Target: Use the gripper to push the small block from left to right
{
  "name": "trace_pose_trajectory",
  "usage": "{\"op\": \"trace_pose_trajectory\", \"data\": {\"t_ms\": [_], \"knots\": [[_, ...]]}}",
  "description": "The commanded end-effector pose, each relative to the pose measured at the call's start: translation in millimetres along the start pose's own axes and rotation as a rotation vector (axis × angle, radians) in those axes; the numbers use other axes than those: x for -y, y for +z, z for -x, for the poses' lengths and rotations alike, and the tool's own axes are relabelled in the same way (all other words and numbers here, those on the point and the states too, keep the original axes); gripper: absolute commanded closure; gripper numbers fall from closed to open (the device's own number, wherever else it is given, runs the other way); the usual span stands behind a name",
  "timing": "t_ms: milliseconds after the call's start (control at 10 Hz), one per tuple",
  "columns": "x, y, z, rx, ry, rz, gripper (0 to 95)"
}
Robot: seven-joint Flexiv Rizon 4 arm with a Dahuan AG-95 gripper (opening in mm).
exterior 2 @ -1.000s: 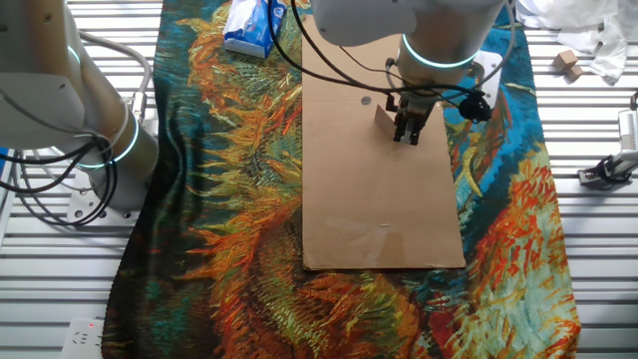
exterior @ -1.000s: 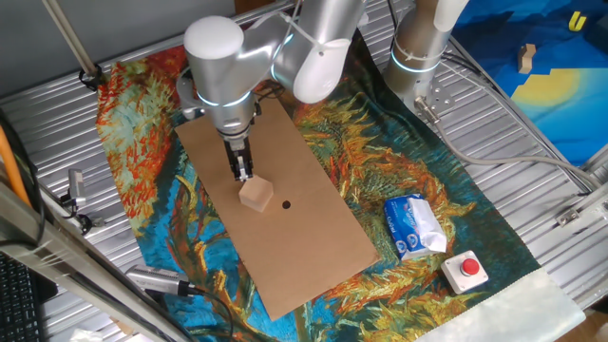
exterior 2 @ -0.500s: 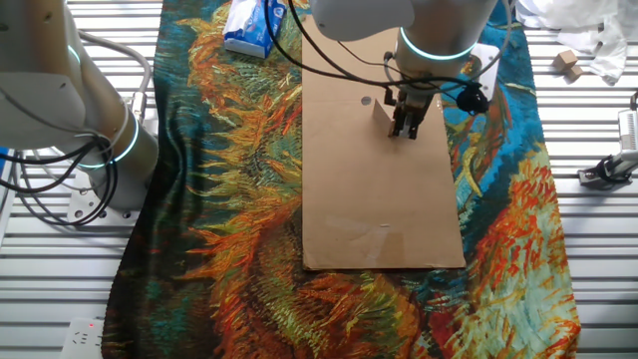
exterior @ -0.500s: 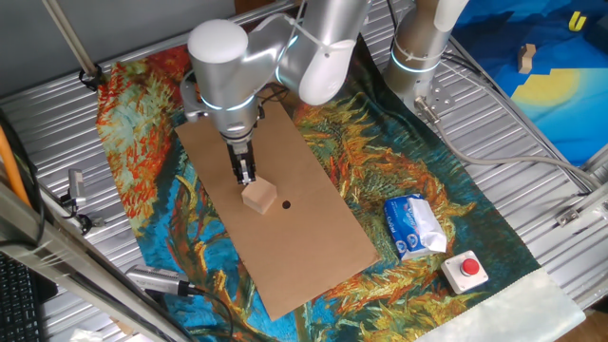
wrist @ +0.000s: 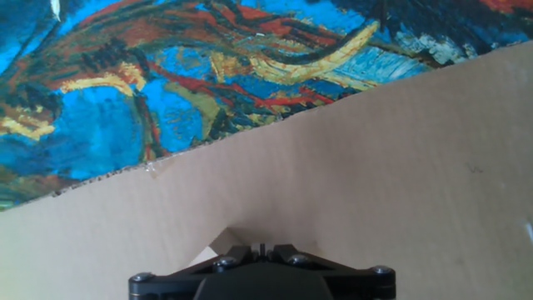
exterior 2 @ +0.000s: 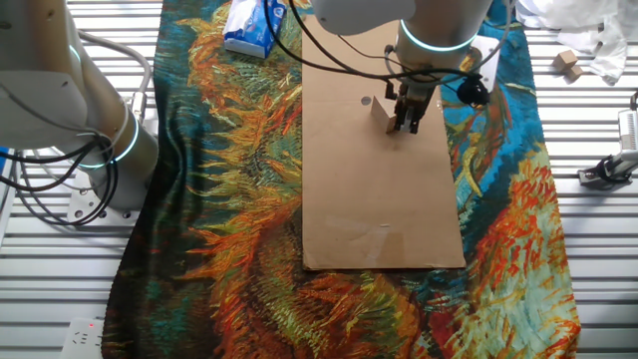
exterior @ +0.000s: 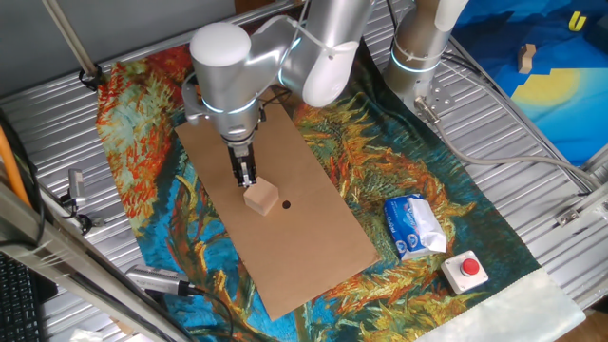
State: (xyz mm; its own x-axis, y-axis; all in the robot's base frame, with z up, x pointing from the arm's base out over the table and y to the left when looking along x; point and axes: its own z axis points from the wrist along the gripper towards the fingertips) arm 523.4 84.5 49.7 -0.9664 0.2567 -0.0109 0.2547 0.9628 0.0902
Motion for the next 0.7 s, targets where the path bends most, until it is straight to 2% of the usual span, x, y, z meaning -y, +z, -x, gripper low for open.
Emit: {"op": "trace_pose_trajectory", "data": {"t_ms": [100,300,500,700], "knots": [[2.6,-1.4,1.2,-0.004,0.0,-0.003,95.0],[9.7,-3.9,5.8,-0.004,0.0,-0.005,95.0],[10.3,-4.6,5.7,-0.006,-0.001,-0.024,95.0],[14.9,-5.4,8.1,-0.007,-0.001,-0.019,95.0]]}}
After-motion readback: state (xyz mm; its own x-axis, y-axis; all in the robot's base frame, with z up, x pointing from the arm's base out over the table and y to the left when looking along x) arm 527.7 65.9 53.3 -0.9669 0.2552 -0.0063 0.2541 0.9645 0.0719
